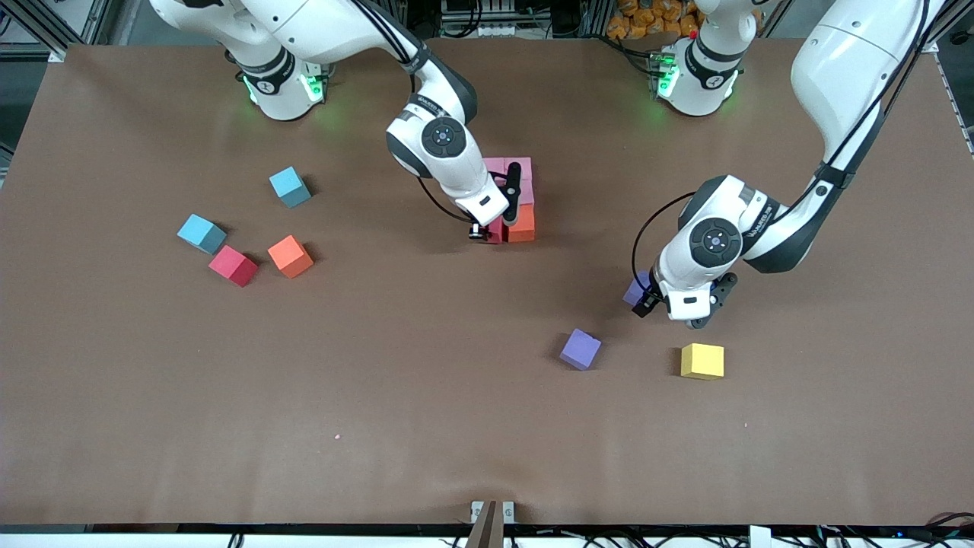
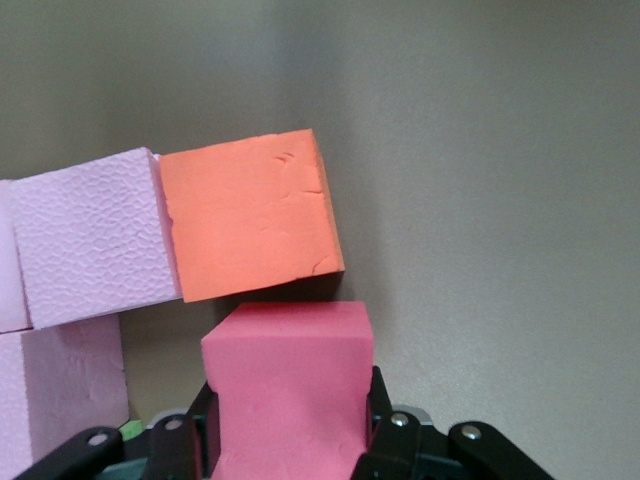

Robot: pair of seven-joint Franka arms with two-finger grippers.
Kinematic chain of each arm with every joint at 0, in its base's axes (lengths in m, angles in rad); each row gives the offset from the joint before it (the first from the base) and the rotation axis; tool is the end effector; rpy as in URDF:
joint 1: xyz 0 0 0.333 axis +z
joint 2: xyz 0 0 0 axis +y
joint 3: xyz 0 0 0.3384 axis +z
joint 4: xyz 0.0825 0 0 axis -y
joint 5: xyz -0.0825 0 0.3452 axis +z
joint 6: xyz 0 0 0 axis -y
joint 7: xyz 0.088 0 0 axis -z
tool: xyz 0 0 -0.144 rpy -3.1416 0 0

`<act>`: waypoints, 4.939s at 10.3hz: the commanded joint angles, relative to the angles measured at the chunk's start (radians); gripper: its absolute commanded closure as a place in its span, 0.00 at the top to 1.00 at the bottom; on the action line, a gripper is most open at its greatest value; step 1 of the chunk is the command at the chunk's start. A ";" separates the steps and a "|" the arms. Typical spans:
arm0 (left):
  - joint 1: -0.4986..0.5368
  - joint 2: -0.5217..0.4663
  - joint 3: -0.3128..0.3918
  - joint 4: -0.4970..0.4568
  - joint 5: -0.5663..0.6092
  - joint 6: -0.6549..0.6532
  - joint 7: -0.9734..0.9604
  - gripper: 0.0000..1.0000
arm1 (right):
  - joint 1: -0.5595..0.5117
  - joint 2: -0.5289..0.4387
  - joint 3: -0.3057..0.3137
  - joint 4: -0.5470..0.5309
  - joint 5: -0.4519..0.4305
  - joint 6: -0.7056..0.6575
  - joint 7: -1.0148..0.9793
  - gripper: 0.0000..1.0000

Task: Form number 2 with 11 blocks
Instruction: 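Place dark pink with the right gripper while the left gripper grasps purple, then reach the right gripper to an orange cube while the left carries purple, then grasp the orange cube with the right gripper while the left gripper places purple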

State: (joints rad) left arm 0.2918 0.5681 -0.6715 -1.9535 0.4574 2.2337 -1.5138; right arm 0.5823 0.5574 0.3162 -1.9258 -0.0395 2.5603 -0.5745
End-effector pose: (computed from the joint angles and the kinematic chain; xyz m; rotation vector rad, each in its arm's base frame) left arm 0.5531 -0.1764 0.2380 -2.7569 -1.2925 0.1202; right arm 0.3997 0.4830 0.2326 -2.2327 -1.9806 -0.1217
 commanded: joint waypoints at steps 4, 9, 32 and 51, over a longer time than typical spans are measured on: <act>0.018 0.033 -0.010 -0.012 0.003 0.035 -0.009 1.00 | 0.022 0.029 -0.012 0.027 0.013 -0.008 0.010 0.39; 0.012 0.045 -0.010 -0.010 0.001 0.044 -0.009 1.00 | 0.045 0.024 -0.025 0.031 0.016 -0.012 0.013 0.39; -0.014 0.022 -0.066 0.051 -0.009 0.023 -0.026 0.49 | -0.281 -0.430 -0.072 -0.146 0.009 -0.397 -0.097 1.00; -0.654 0.160 -0.027 0.434 -0.098 -0.022 -1.026 0.49 | -0.711 -0.315 -0.049 -0.472 -0.037 -0.066 -0.039 1.00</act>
State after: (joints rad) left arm -0.3051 0.6902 -0.7372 -1.5955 0.3841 2.2336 -2.5068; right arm -0.1118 0.2384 0.2410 -2.4015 -0.0749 2.4931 -0.6183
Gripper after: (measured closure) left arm 0.458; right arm 0.000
